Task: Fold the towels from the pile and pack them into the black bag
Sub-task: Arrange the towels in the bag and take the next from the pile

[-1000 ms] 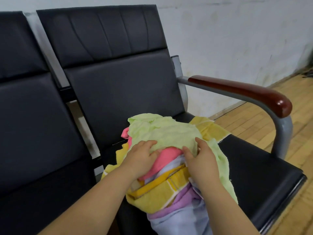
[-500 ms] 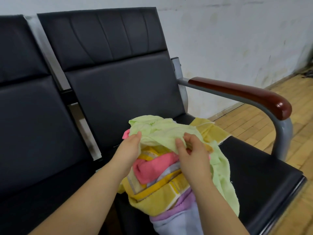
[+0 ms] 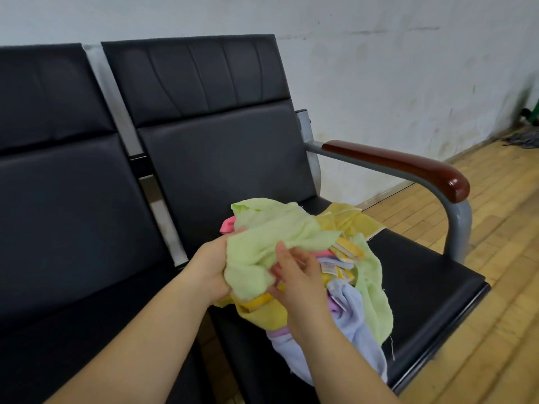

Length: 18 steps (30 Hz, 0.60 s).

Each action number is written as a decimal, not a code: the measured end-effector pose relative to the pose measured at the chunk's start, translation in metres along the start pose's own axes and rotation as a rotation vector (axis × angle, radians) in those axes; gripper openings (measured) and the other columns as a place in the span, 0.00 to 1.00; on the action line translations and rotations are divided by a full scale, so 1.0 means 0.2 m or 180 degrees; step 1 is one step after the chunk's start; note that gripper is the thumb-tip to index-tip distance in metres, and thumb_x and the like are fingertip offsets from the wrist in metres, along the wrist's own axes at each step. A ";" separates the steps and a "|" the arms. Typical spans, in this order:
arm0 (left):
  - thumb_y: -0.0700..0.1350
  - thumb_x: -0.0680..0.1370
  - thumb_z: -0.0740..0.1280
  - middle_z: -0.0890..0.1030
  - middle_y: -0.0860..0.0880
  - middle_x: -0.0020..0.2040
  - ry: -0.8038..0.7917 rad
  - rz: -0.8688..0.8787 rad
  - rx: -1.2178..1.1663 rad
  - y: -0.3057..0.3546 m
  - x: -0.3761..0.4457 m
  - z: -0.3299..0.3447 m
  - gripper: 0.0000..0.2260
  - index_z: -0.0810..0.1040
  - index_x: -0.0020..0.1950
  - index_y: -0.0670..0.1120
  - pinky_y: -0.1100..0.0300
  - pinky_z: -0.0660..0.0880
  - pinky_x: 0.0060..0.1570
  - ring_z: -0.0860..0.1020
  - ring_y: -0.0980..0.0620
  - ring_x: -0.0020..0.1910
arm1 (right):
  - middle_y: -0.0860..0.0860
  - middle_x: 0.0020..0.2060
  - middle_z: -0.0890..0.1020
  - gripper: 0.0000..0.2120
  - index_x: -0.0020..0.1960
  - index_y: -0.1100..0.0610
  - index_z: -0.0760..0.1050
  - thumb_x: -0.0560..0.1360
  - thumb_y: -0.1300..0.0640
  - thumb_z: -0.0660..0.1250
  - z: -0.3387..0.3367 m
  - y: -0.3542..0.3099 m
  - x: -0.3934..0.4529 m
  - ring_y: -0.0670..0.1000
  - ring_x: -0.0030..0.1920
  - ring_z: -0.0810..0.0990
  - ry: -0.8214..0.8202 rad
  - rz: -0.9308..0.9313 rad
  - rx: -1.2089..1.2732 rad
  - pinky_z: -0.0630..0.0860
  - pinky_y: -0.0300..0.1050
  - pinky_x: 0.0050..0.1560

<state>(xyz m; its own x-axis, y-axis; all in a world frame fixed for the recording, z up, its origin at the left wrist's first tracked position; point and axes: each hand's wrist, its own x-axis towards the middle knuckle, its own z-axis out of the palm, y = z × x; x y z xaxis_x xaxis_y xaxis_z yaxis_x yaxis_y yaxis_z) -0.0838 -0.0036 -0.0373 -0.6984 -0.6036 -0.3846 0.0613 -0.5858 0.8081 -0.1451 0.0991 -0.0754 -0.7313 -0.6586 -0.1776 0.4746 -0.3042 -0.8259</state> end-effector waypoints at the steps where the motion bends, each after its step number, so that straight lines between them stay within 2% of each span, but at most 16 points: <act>1: 0.44 0.76 0.66 0.83 0.42 0.50 -0.0186 -0.0166 0.0267 -0.01 -0.04 -0.01 0.15 0.78 0.61 0.42 0.52 0.82 0.40 0.83 0.45 0.43 | 0.50 0.53 0.79 0.15 0.59 0.52 0.71 0.74 0.52 0.70 -0.02 -0.01 0.01 0.48 0.49 0.80 -0.0010 0.0058 0.0101 0.80 0.51 0.51; 4: 0.51 0.75 0.67 0.83 0.42 0.54 -0.0389 -0.0372 0.0892 -0.01 -0.13 -0.04 0.18 0.79 0.61 0.42 0.52 0.81 0.45 0.83 0.44 0.47 | 0.55 0.56 0.82 0.15 0.62 0.57 0.74 0.75 0.63 0.68 -0.05 -0.04 0.01 0.54 0.54 0.82 -0.0347 0.0106 0.0449 0.79 0.54 0.56; 6: 0.57 0.71 0.69 0.83 0.41 0.55 -0.0115 -0.0320 0.1009 0.00 -0.17 -0.07 0.24 0.80 0.61 0.43 0.50 0.79 0.52 0.82 0.43 0.52 | 0.57 0.53 0.83 0.15 0.62 0.61 0.75 0.76 0.67 0.65 -0.03 -0.03 -0.04 0.55 0.52 0.83 -0.0715 0.0247 0.0480 0.80 0.51 0.53; 8: 0.61 0.70 0.68 0.83 0.42 0.54 0.0134 -0.0318 0.1049 0.02 -0.20 -0.12 0.26 0.82 0.58 0.43 0.50 0.78 0.52 0.82 0.43 0.53 | 0.57 0.50 0.84 0.13 0.59 0.61 0.77 0.76 0.69 0.63 0.01 0.00 -0.12 0.54 0.50 0.84 -0.1243 0.0373 0.0200 0.81 0.48 0.51; 10: 0.58 0.75 0.66 0.84 0.42 0.52 0.0151 -0.0322 0.1034 0.05 -0.25 -0.15 0.21 0.83 0.56 0.42 0.52 0.79 0.48 0.83 0.44 0.49 | 0.56 0.48 0.85 0.10 0.53 0.58 0.80 0.76 0.67 0.64 0.05 0.03 -0.19 0.54 0.50 0.83 -0.1530 0.0331 -0.0242 0.80 0.48 0.53; 12: 0.50 0.77 0.66 0.84 0.41 0.49 0.0234 -0.0126 0.0960 0.07 -0.28 -0.20 0.16 0.81 0.57 0.39 0.54 0.80 0.44 0.84 0.46 0.44 | 0.55 0.46 0.85 0.04 0.48 0.57 0.81 0.76 0.61 0.67 0.08 0.04 -0.20 0.54 0.49 0.83 -0.1200 0.0361 -0.0353 0.79 0.50 0.53; 13: 0.47 0.77 0.66 0.84 0.41 0.49 0.0266 -0.0013 0.0967 0.07 -0.29 -0.23 0.15 0.80 0.58 0.38 0.55 0.81 0.42 0.84 0.46 0.43 | 0.55 0.46 0.85 0.05 0.48 0.58 0.80 0.75 0.58 0.69 0.08 0.04 -0.18 0.53 0.48 0.83 -0.0945 0.0437 -0.0280 0.80 0.50 0.50; 15: 0.45 0.77 0.65 0.84 0.41 0.48 0.0146 -0.0003 0.1085 0.07 -0.33 -0.27 0.13 0.81 0.56 0.38 0.57 0.81 0.38 0.84 0.47 0.42 | 0.54 0.45 0.83 0.12 0.55 0.58 0.75 0.74 0.54 0.70 0.08 0.02 -0.15 0.49 0.40 0.83 -0.0643 0.0571 -0.0005 0.81 0.46 0.39; 16: 0.45 0.76 0.65 0.84 0.41 0.48 0.0035 -0.0113 0.1197 0.07 -0.35 -0.29 0.13 0.81 0.54 0.39 0.58 0.81 0.37 0.84 0.47 0.42 | 0.52 0.44 0.81 0.15 0.59 0.56 0.72 0.75 0.55 0.70 0.08 0.01 -0.13 0.47 0.38 0.82 -0.0583 0.0582 0.0109 0.80 0.44 0.35; 18: 0.47 0.73 0.67 0.84 0.41 0.51 -0.0150 -0.0365 0.1415 0.06 -0.39 -0.32 0.14 0.82 0.54 0.41 0.57 0.80 0.41 0.84 0.46 0.45 | 0.53 0.50 0.80 0.20 0.65 0.53 0.68 0.75 0.62 0.68 0.08 0.02 -0.11 0.50 0.44 0.83 -0.0562 0.0666 0.0258 0.81 0.47 0.41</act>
<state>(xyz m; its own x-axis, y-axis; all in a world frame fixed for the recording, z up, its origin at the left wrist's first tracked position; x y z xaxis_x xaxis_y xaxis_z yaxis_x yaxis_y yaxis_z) 0.0161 0.0019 -0.0270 -0.7151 -0.5171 -0.4704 -0.3229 -0.3524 0.8784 -0.1187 0.1006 -0.0667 -0.5200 -0.8204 -0.2378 0.6490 -0.1985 -0.7345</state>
